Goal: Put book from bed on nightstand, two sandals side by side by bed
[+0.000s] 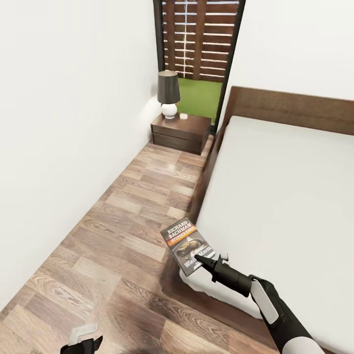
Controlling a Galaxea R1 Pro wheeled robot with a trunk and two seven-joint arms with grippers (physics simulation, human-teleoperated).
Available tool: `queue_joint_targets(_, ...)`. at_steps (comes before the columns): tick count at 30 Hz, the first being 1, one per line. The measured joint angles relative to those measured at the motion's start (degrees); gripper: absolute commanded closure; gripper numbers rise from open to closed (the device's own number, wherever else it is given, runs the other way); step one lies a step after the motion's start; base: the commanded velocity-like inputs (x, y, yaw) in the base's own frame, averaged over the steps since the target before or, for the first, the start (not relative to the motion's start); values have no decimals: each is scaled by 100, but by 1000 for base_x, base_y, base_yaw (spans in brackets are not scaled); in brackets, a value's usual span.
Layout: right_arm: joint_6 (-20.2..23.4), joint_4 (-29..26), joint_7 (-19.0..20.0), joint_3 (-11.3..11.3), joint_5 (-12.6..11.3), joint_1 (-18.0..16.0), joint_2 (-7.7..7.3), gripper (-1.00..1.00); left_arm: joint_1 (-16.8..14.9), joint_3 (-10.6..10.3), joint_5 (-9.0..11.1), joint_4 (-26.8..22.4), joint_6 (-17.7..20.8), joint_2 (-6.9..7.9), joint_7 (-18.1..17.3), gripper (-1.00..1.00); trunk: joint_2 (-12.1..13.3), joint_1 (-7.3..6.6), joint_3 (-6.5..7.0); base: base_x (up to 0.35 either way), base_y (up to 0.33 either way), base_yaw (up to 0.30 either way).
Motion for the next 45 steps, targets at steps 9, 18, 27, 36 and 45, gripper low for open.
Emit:
queue_joint_targets(9,-1,0,0,-1,2,-1,0,100,0,2,0,0,0,1,0,-100,0,0,43,0,0,249)
queue_joint_targets(18,0,-2,0,6,0,-2,1,100,0,1,0,0,0,-1,0,-100,0,0,100,0,0,231)
queue_joint_targets(27,-3,1,1,3,4,-2,1,100,0,3,0,1,-1,4,-4,-100,0,0,157,0,37,230)
queue_joint_targets(36,-16,1,2,6,18,0,1,100,0,10,0,0,0,4,-5,-100,0,0,214,0,124,227)
queue_joint_targets(45,-20,1,0,8,25,-1,0,100,0,7,0,0,0,4,-4,-100,0,0,272,0,5,223)
